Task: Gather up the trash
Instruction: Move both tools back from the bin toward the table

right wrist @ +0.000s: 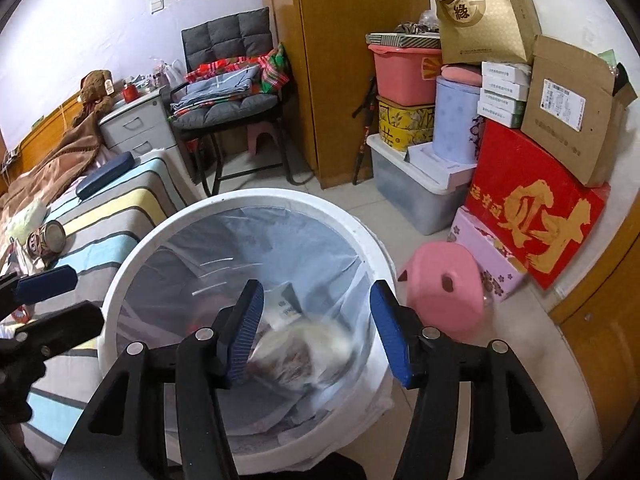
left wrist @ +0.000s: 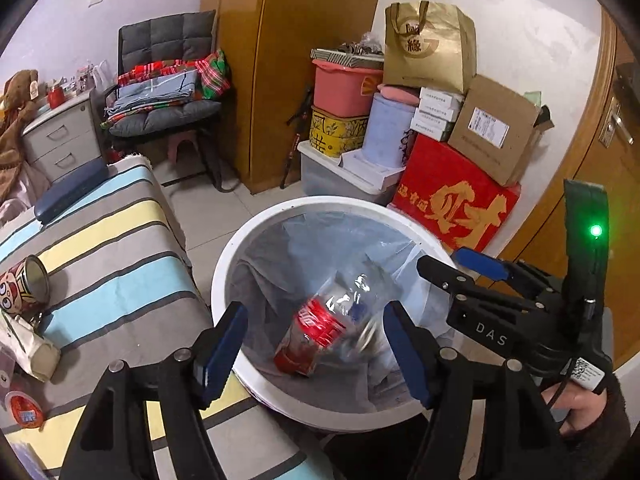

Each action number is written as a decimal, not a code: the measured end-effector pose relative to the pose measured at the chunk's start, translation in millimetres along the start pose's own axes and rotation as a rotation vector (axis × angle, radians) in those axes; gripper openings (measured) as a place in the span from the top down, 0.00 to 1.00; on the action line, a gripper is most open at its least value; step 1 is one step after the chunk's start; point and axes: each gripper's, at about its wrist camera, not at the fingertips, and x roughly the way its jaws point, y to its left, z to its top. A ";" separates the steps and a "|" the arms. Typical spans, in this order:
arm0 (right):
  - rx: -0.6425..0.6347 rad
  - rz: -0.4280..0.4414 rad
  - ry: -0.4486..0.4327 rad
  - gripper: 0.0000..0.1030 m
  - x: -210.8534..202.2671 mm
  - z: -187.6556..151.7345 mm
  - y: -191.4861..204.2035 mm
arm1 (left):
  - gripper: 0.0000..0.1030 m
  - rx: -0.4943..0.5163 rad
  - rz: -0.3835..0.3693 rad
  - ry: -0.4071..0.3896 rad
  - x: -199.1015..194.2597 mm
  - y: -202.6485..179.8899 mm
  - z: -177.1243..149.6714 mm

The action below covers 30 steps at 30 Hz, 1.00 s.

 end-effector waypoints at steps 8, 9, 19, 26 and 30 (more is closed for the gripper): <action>0.007 0.014 -0.029 0.45 -7.2 2.3 7.7 | 0.32 -0.015 0.050 -0.044 -26.4 12.6 -5.0; 0.006 0.016 -0.033 0.45 -8.4 2.4 9.2 | 0.32 -0.014 0.058 -0.044 -28.2 13.1 -5.6; -0.014 0.046 -0.072 0.45 -18.4 3.5 26.0 | 0.32 -0.049 0.100 -0.080 -57.3 35.6 -16.8; -0.045 0.080 -0.090 0.45 -25.0 2.7 45.9 | 0.32 -0.079 0.141 -0.118 -82.3 56.0 -25.7; -0.060 0.100 -0.103 0.45 -29.8 2.4 58.1 | 0.32 -0.100 0.166 -0.132 -97.1 70.0 -33.4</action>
